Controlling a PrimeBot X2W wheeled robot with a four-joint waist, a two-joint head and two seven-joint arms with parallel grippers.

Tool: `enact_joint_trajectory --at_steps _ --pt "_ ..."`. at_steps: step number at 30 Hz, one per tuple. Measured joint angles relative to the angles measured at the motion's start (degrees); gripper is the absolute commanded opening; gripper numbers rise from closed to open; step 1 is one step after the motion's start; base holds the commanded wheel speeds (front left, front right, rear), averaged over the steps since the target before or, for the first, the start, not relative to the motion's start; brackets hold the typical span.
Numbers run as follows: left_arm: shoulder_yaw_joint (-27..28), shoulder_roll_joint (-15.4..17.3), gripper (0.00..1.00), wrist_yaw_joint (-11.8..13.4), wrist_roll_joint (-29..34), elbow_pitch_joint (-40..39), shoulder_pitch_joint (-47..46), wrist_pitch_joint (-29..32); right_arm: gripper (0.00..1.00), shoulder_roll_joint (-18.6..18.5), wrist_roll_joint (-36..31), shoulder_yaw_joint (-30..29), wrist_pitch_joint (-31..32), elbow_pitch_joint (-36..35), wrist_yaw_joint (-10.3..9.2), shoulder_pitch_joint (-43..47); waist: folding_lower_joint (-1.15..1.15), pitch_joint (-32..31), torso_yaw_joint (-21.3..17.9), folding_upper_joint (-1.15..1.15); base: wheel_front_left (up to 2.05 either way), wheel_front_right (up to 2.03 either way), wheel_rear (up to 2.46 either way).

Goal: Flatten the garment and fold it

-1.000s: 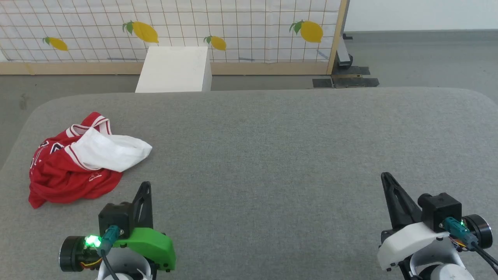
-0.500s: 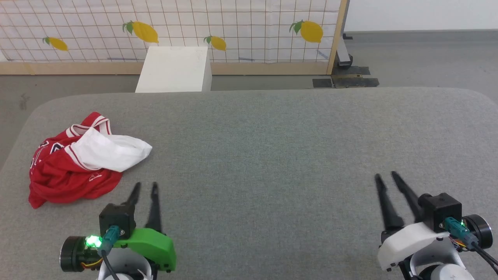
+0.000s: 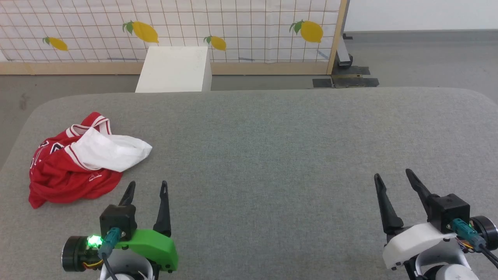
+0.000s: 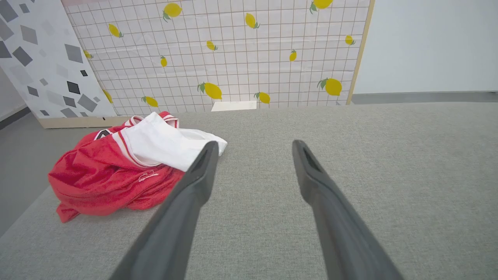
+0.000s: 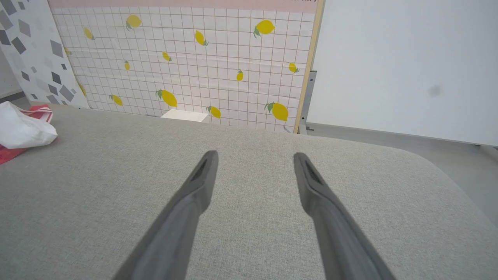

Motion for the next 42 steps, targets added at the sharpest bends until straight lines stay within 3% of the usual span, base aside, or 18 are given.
enact_joint_trajectory --at_steps 21,42 --pt "-0.4 0.0 1.00 0.1 -1.0 0.0 1.2 -2.4 1.00 0.0 0.6 -0.4 -2.4 1.1 0.00 0.1 0.00 -0.2 2.9 0.00 0.00 0.00 0.00" --pt "-0.8 0.0 1.00 0.2 -1.8 0.7 2.9 -4.8 1.00 0.0 1.0 1.6 -4.9 2.6 0.00 0.3 0.00 -0.9 10.9 0.00 0.00 0.00 0.00"
